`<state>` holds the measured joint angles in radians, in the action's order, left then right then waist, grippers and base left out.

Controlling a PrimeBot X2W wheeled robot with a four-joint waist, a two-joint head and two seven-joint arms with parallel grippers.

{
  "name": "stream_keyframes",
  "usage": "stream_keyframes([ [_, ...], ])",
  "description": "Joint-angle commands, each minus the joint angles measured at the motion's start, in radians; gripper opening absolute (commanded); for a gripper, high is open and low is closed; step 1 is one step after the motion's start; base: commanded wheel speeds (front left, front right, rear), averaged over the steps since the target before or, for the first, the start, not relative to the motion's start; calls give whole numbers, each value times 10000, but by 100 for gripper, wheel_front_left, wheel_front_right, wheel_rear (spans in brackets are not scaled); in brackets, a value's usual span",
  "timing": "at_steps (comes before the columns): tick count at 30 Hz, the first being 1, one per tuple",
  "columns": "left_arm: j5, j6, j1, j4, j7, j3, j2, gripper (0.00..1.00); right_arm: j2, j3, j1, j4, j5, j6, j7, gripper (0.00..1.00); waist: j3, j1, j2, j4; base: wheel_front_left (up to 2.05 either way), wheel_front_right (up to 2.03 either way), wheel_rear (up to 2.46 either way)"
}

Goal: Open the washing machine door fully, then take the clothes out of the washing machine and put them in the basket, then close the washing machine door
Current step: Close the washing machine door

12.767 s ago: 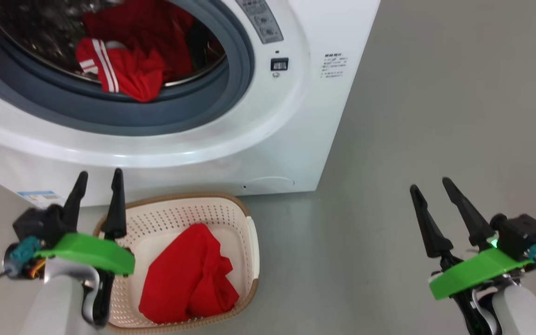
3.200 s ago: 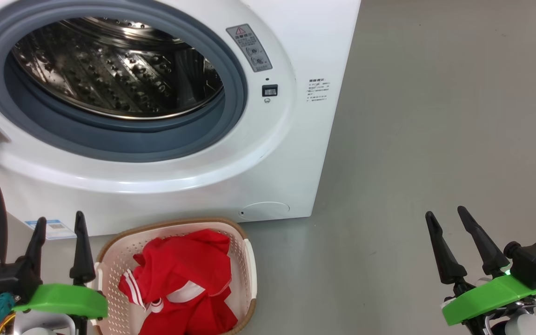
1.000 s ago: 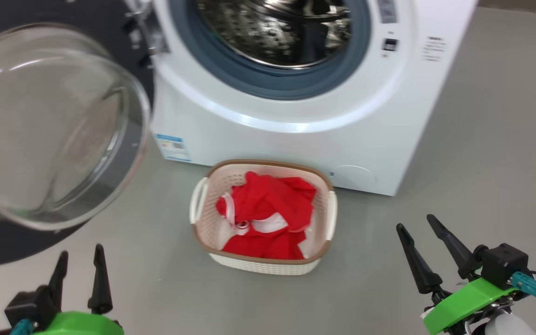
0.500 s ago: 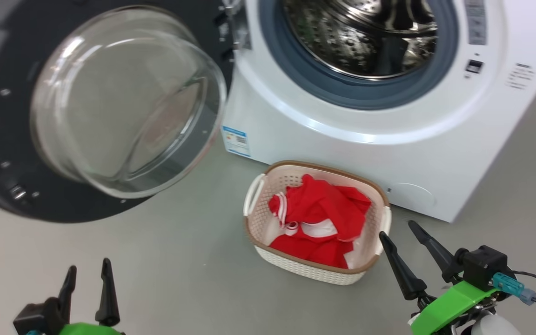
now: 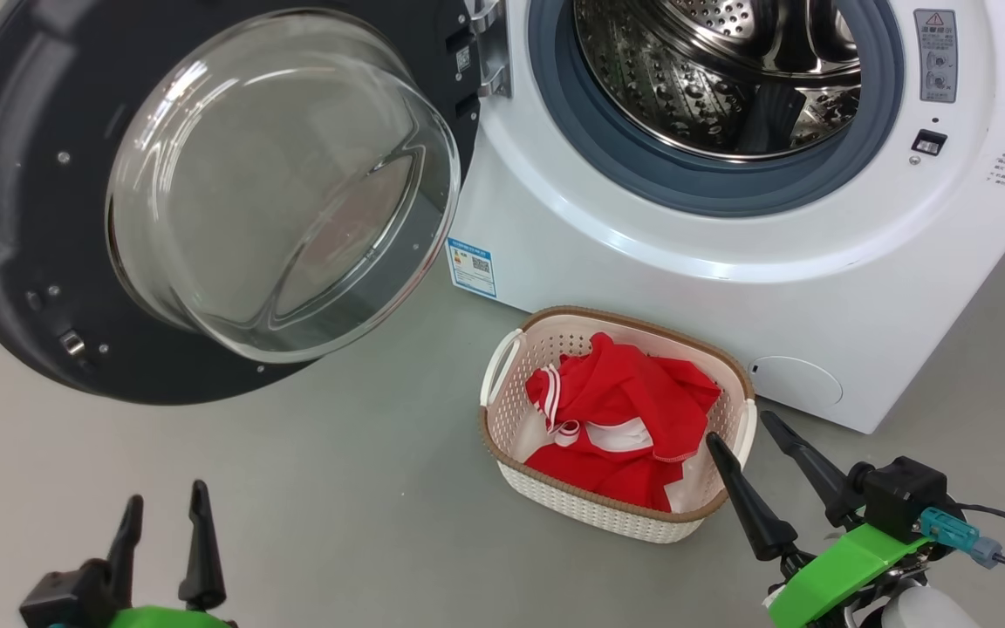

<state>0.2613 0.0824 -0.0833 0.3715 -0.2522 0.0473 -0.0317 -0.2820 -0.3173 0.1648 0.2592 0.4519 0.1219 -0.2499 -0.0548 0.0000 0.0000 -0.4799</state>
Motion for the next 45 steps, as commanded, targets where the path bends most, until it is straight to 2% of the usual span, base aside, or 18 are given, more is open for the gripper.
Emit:
stream_keyframes([
  [1,126,-86,-125,-375,-95,288,-186,100,-132,-219,189,-207,156,88,-118,100,-27,0,0,21,0,0,0],
  [3,264,-65,-196,-621,-95,352,-186,99,-154,-221,197,-212,165,88,-118,100,-60,0,0,37,0,0,0],
  [5,762,87,-514,-1233,-95,608,-186,0,-179,-120,137,-209,172,88,-118,100,-96,0,0,-5,0,0,0],
  [9,1136,307,-1300,-2383,-95,1232,-359,0,-201,-23,33,-244,114,88,-118,100,-240,0,0,-71,0,0,0],
  [12,1738,407,-2154,-2944,-95,1795,-734,0,-214,62,34,-270,88,88,-118,100,-369,0,0,-103,0,0,0],
  [15,2381,452,-3186,-2851,-95,2194,-1324,0,-195,163,-5,-266,69,88,-118,100,-454,0,0,-151,0,0,0],
  [20,3859,476,-5058,-1218,289,2578,-2442,0,-152,126,-21,-279,13,88,-118,100,-571,0,0,-91,0,0,0],
  [25,4992,480,-6670,786,902,2290,-3728,0,-171,69,37,-248,20,88,-118,100,-752,0,0,42,0,0,0],
  [31,6317,481,-8194,3362,1937,1928,-4634,0,-305,-97,200,-212,-10,88,-118,100,-1083,0,0,160,0,0,0],
  [39,7758,482,-9028,5555,3800,1623,-5111,0,-444,-206,300,-217,-33,88,-118,100,-1405,0,0,272,0,0,0],
  [45,8259,482,-9242,6319,4941,1451,-5352,0,-594,-314,447,-256,-71,88,-118,100,-1758,0,0,372,0,0,0],
])
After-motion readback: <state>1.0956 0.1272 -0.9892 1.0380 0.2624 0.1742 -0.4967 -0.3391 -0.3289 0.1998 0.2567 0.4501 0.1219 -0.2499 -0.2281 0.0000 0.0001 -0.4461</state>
